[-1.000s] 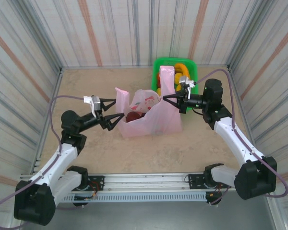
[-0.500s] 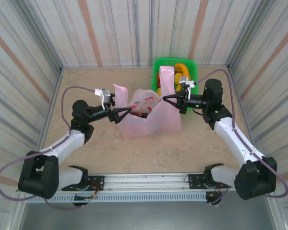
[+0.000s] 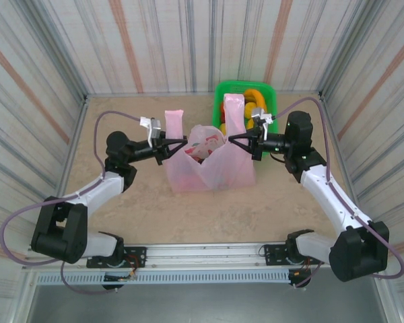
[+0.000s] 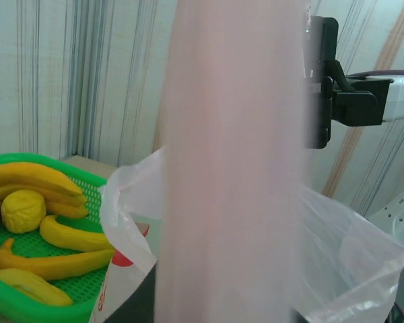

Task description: Place the fake fruits into the plastic bag and tie a complex knot

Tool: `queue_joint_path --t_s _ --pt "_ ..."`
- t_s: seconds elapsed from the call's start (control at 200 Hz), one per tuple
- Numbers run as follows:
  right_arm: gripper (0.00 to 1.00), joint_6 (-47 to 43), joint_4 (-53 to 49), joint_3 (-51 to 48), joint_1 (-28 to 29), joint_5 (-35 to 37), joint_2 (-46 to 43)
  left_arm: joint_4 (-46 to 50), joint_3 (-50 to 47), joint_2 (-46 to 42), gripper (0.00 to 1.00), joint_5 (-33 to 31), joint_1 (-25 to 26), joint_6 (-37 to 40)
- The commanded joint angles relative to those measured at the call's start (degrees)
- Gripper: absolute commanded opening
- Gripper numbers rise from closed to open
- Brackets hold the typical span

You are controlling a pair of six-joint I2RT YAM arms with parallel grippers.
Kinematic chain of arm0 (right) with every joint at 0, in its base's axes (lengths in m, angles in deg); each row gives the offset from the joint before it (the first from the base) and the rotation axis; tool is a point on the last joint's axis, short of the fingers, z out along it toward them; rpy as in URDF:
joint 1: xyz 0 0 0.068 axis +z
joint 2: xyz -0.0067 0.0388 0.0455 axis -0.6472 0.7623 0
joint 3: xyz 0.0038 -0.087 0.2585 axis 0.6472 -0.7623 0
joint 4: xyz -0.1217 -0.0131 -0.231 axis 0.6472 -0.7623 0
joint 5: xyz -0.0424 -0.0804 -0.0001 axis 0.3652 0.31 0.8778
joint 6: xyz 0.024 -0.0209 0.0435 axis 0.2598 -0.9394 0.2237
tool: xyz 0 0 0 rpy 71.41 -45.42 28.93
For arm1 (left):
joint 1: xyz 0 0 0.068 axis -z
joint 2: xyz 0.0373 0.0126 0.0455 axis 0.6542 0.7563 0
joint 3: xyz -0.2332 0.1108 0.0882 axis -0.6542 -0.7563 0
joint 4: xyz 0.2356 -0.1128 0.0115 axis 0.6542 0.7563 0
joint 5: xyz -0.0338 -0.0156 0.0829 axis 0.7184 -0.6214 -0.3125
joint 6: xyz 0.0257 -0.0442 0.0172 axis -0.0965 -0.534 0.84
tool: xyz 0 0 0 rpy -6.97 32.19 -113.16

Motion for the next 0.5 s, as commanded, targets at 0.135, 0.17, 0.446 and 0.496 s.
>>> queue_joint_path --t_s 0.135,0.17,0.446,0.496 --pt "0.00 -5.8 -7.8 2.2 -2.2 3.1 -3.6 19.4 0.9 -9.9 0.06 -2.7 -1.0 11.2" --pt "0.00 -6.3 -8.7 2.2 -2.6 3.7 -4.0 21.5 0.5 -11.6 0.05 -3.3 -1.5 12.0" --pt "0.00 -5.6 -9.6 -0.1 -6.0 7.5 -7.5 25.5 -2.2 -18.9 0.00 -5.7 -4.8 11.5" --pt "0.00 -5.3 -9.5 -0.5 -6.2 7.9 -7.8 25.3 -2.1 -19.1 0.00 -5.6 -5.0 11.3"
